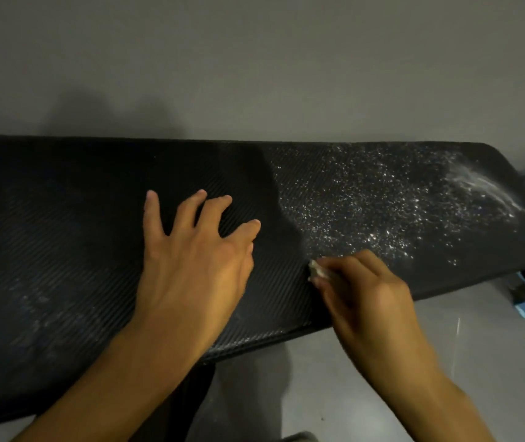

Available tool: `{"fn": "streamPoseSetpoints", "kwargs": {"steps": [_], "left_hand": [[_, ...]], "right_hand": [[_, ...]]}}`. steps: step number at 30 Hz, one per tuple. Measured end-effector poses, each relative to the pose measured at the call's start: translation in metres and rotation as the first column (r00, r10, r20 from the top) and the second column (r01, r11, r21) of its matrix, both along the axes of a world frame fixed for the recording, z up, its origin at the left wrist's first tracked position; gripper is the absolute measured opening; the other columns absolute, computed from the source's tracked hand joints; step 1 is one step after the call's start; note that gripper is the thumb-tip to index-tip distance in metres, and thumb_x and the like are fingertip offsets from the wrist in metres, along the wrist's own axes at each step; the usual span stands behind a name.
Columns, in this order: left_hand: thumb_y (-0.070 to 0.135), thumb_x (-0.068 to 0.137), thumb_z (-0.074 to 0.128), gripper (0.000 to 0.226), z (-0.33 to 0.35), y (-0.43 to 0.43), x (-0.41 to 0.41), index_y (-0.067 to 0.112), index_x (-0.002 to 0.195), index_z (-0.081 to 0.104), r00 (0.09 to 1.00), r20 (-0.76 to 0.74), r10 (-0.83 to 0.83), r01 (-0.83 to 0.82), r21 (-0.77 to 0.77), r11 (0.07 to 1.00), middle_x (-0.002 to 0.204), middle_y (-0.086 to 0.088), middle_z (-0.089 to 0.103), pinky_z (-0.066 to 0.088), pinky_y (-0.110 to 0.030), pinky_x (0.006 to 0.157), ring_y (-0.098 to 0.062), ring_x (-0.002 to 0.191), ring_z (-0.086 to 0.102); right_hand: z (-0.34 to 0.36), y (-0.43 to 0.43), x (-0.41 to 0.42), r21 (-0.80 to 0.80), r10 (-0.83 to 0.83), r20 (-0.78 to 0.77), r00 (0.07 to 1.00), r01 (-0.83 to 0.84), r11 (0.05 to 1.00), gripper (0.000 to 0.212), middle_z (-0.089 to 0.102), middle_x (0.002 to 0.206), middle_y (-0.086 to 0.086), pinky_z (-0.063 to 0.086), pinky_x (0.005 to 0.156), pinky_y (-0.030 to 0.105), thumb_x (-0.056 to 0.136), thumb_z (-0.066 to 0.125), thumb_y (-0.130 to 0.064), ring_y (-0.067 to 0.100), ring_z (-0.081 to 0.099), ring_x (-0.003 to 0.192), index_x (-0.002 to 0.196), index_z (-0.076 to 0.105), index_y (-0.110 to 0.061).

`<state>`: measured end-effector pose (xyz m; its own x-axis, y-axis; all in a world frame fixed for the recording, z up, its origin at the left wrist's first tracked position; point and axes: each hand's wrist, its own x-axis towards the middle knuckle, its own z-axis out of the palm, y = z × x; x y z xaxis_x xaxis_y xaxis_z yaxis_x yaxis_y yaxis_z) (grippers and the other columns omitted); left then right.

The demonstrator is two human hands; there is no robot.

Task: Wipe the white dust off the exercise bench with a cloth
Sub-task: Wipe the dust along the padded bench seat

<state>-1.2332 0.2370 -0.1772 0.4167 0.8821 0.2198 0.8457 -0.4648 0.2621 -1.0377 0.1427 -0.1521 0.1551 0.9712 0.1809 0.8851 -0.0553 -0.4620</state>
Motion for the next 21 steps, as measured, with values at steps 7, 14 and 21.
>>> {"fn": "streamPoseSetpoints", "kwargs": {"steps": [7, 14, 21], "left_hand": [[0.044, 0.097, 0.036, 0.052, -0.001, -0.022, 0.045, 0.034, 0.143, 0.057, 0.994, -0.084, 0.065, -0.072, -0.081, 0.994, 0.154, -0.016, 0.047, 0.022, -0.081, 0.111, -0.041, 0.147, 0.038], [0.056, 0.1, 0.029, 0.054, 0.002, -0.025, 0.063, 0.048, 0.152, 0.04, 0.977, -0.135, 0.165, -0.183, -0.134, 0.974, 0.166, -0.011, 0.03, 0.008, -0.079, 0.116, -0.036, 0.156, 0.019], [0.055, 0.104, 0.03, 0.052, 0.014, -0.024, 0.063, 0.049, 0.156, 0.034, 0.972, -0.197, 0.126, -0.17, -0.227, 0.959, 0.168, -0.01, 0.025, 0.006, -0.078, 0.116, -0.035, 0.158, 0.013]], "right_hand": [[-0.006, -0.012, 0.018, 0.028, 0.142, -0.066, 0.988, -0.141, 0.99, 0.02, 0.057, 0.099, -0.012, 0.054, 0.066, 0.028, 0.093, 0.061, -0.036, 0.006, 0.066, 0.078, 0.11, 0.07, -0.03], [-0.013, -0.007, 0.034, 0.069, 0.19, -0.04, 0.981, -0.187, 0.98, 0.026, 0.064, 0.1, -0.005, 0.056, 0.049, 0.032, 0.094, 0.053, -0.041, 0.018, 0.07, 0.067, 0.11, 0.07, -0.03], [-0.007, -0.005, 0.035, -0.015, 0.278, -0.113, 0.954, -0.282, 0.959, 0.025, 0.062, 0.103, -0.004, 0.059, 0.056, 0.029, 0.095, 0.055, -0.03, 0.009, 0.068, 0.076, 0.113, 0.071, -0.022]]}}
